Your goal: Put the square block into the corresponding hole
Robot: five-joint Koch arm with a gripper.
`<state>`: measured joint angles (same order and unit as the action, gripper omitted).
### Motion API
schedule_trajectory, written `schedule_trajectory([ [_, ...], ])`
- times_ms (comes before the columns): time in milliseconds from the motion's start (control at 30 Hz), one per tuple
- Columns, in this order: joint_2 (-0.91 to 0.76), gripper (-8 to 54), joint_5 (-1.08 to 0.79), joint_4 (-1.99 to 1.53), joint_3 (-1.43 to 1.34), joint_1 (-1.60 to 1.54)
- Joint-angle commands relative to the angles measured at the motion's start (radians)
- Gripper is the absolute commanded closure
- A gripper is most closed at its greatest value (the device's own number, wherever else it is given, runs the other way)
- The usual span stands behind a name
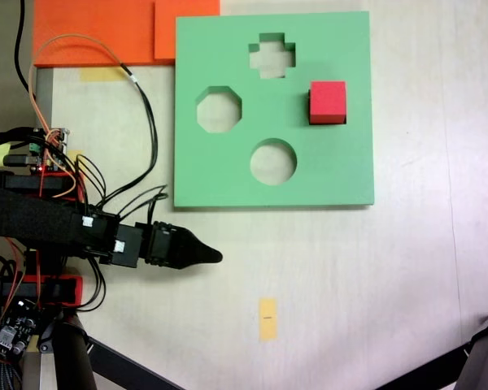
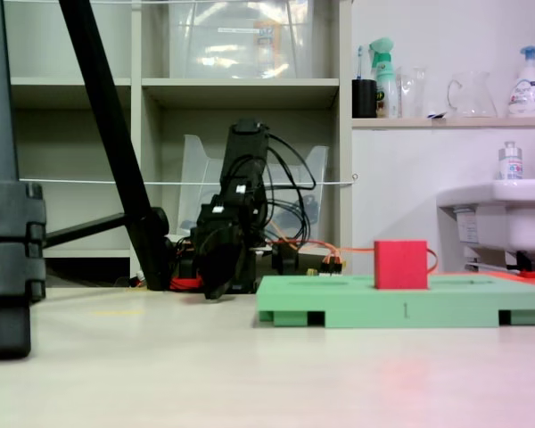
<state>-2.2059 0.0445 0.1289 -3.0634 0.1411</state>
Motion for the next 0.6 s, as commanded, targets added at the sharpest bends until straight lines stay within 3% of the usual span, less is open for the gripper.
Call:
schedule_trajectory([
  [0,-0.023,10.0,0.009,-0.003,-0.072,0.006],
  [567,-0.034,10.5,0.011,-0.012,-0.072,0.003],
])
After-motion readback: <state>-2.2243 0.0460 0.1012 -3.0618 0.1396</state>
